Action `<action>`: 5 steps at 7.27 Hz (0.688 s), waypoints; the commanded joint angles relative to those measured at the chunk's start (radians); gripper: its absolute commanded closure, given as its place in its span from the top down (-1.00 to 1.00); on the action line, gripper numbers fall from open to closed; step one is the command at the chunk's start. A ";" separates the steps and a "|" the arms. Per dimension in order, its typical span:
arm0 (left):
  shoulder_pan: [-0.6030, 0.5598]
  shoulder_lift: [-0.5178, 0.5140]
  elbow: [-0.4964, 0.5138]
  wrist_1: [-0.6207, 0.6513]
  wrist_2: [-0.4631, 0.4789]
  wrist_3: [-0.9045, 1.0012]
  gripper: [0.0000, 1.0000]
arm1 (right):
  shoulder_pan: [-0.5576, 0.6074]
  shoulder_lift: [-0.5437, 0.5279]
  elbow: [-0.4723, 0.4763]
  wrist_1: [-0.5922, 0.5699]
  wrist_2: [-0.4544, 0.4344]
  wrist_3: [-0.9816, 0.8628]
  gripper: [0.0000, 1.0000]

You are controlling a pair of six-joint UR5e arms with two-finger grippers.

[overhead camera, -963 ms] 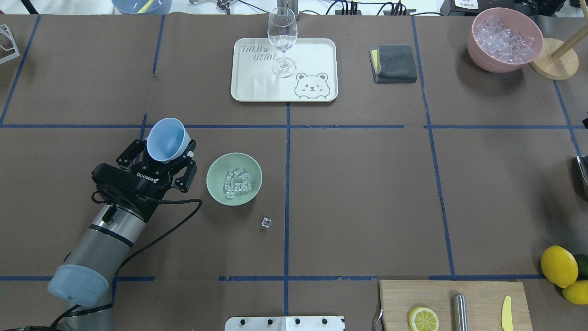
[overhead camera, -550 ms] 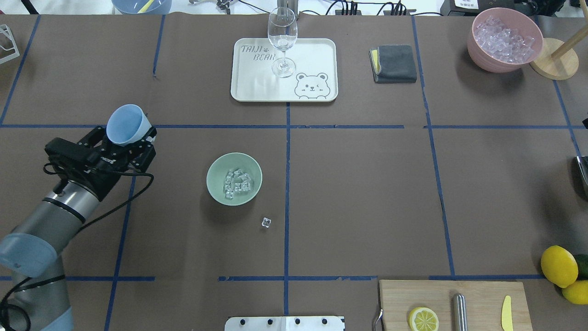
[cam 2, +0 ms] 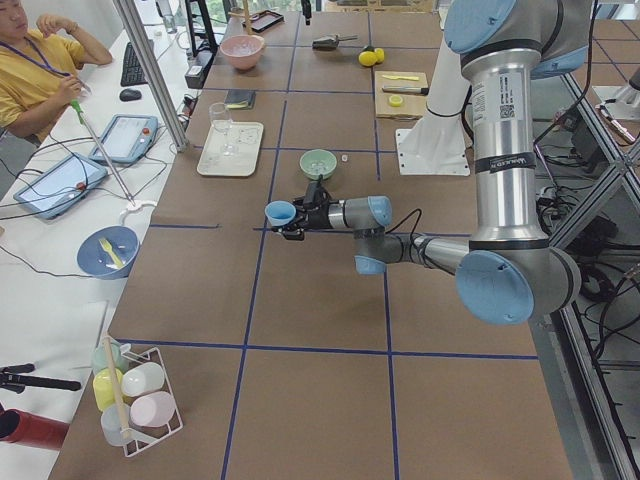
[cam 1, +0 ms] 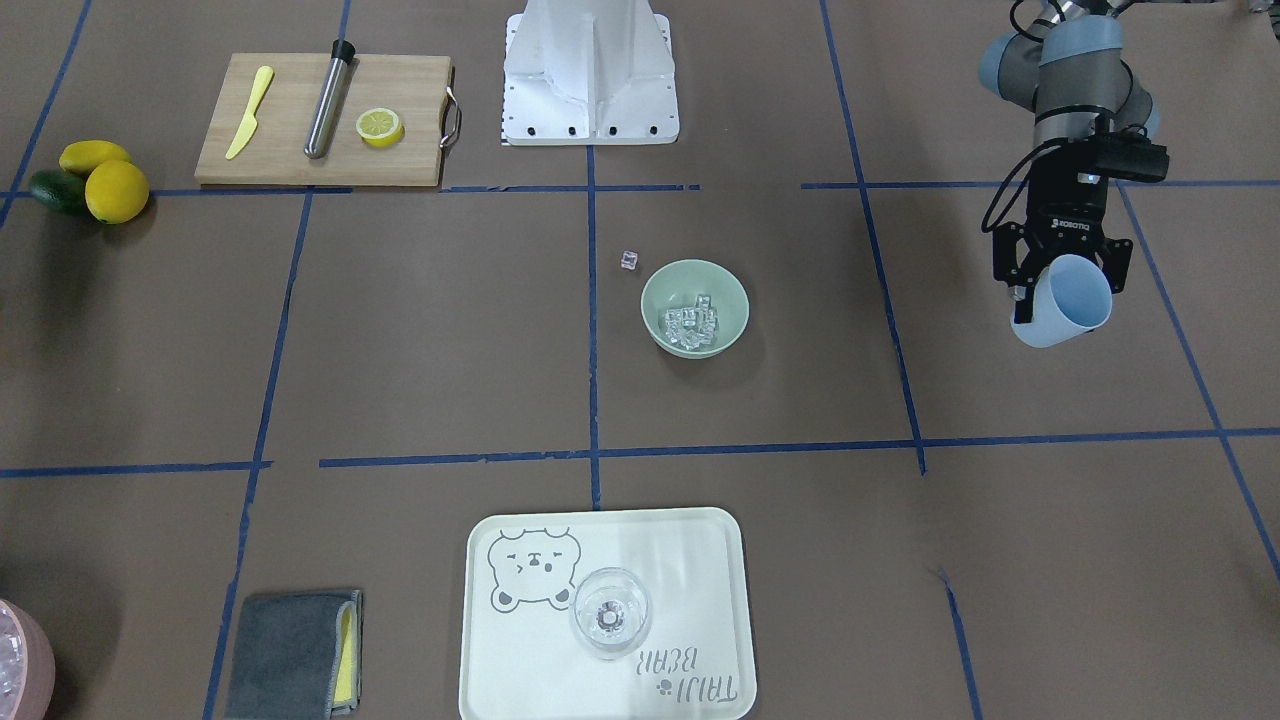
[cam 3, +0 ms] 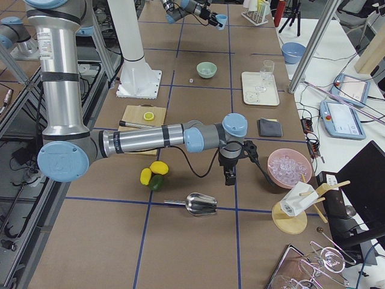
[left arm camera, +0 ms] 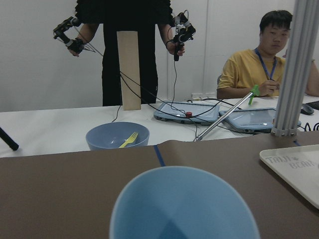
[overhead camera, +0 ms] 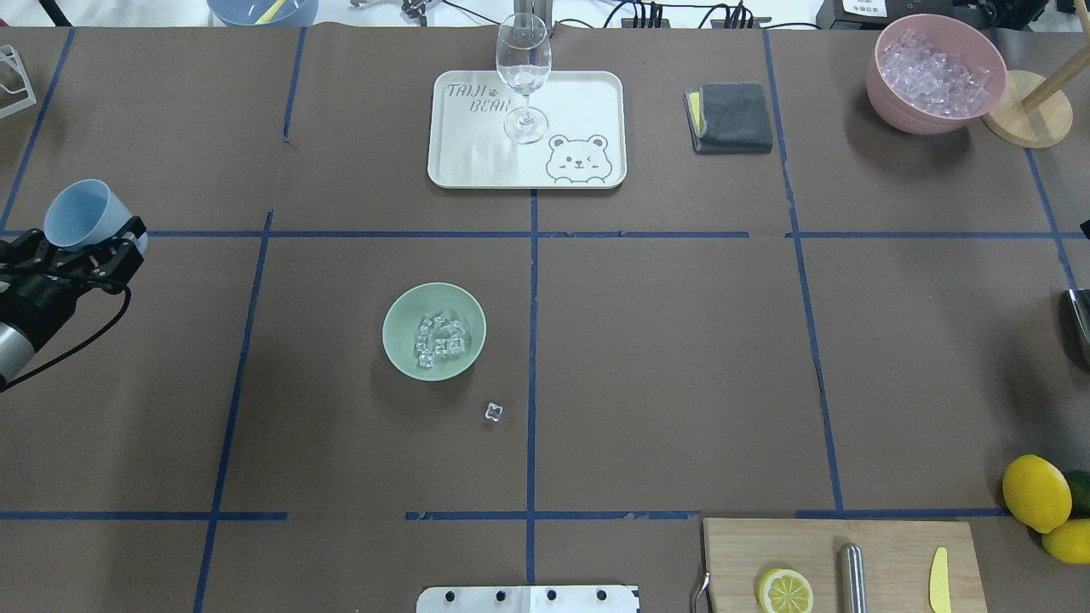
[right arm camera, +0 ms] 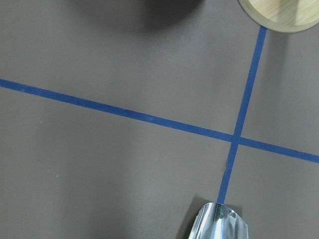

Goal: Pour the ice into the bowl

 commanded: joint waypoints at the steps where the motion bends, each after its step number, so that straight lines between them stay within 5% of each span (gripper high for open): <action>1: -0.005 0.046 0.082 -0.020 0.022 -0.107 -1.00 | 0.000 -0.013 -0.001 0.024 0.000 0.002 1.00; 5: 0.010 0.030 0.214 -0.047 0.120 -0.248 -1.00 | 0.000 -0.012 0.000 0.024 0.000 0.002 1.00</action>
